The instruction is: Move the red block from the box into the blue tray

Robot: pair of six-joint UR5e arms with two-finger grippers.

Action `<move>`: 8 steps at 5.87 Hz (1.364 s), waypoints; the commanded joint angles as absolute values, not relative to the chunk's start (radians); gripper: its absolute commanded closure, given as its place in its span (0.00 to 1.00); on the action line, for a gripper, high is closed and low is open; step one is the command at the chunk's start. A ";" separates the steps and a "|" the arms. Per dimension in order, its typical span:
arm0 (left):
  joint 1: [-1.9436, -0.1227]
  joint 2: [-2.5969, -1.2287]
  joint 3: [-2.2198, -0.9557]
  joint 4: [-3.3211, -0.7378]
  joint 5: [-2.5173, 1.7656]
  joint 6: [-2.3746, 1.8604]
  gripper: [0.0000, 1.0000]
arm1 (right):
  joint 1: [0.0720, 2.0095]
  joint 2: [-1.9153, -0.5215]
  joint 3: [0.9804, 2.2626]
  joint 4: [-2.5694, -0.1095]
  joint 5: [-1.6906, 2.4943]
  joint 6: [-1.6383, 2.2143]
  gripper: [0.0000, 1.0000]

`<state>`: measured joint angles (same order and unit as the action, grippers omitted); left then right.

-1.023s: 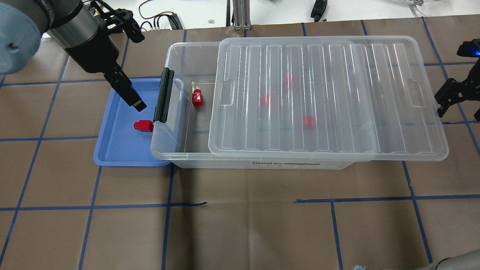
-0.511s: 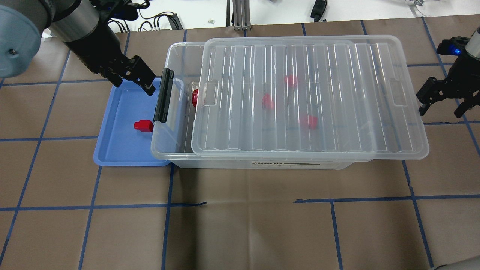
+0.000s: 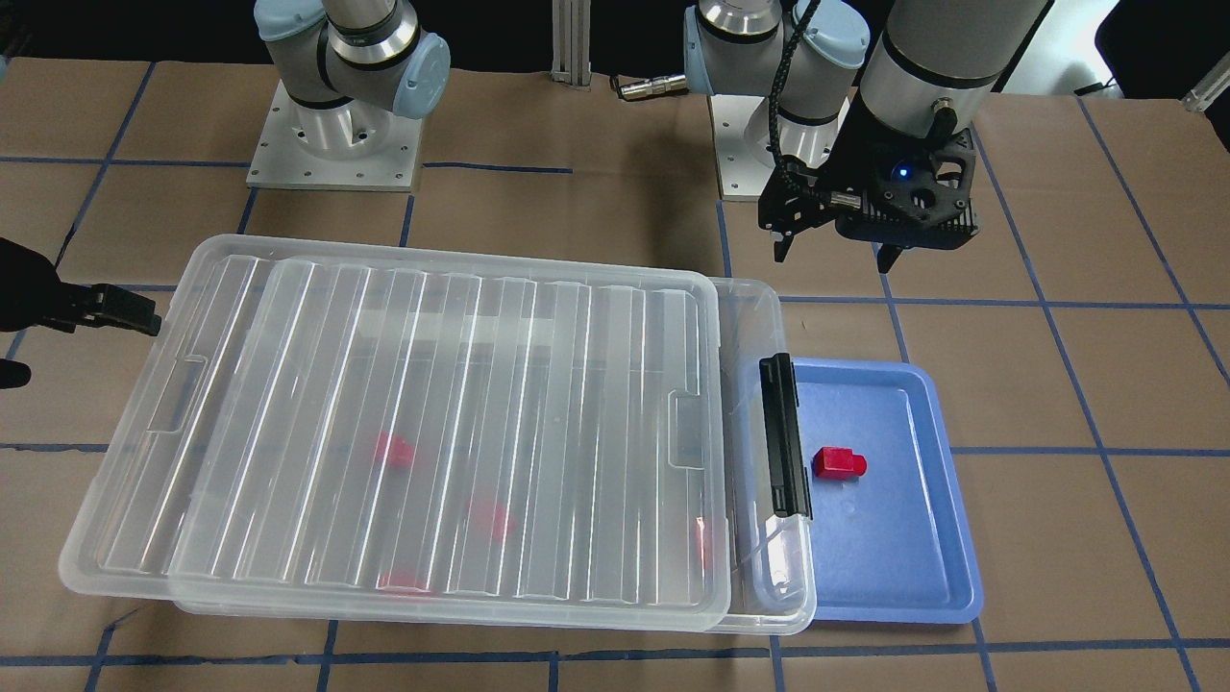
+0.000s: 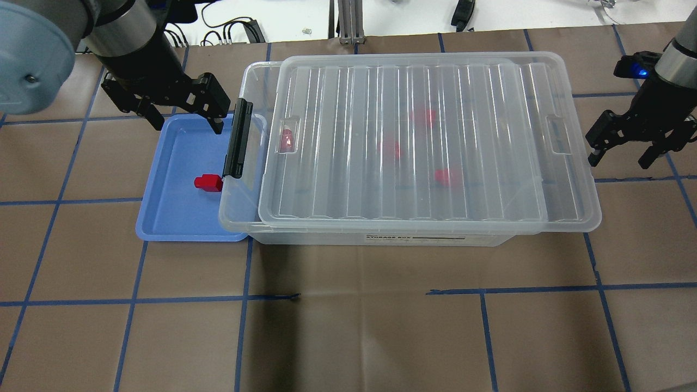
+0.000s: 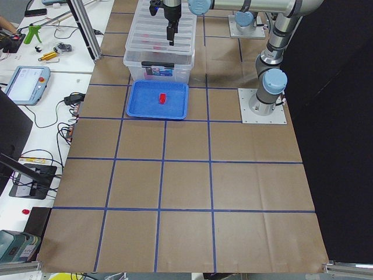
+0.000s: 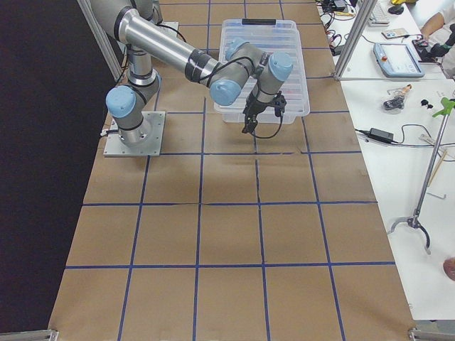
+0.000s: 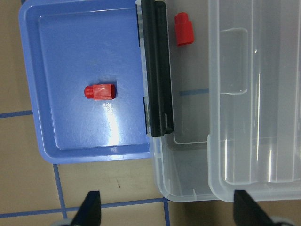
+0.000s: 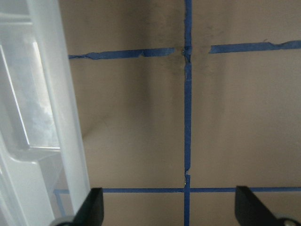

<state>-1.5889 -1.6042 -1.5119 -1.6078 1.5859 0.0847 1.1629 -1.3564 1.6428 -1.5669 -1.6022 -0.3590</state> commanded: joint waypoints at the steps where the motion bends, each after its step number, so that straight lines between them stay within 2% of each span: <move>1: -1.592 -1.597 -1.509 -1.662 1.580 0.077 0.02 | 1.199 -1.358 1.649 -1.571 -1.586 -0.359 0.00; 5: -1.572 -1.588 -1.513 -1.655 1.549 0.103 0.02 | 1.241 -1.364 1.629 -1.581 -1.589 -0.371 0.00; 8: -1.572 -1.588 -1.513 -1.644 1.549 0.110 0.02 | 1.305 -1.426 1.473 -1.553 -1.598 -0.332 0.00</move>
<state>-1.5724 -1.5877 -1.5125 -1.6455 1.5491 0.1089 1.2678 -1.4092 1.5239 -1.5644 -1.5955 -0.3512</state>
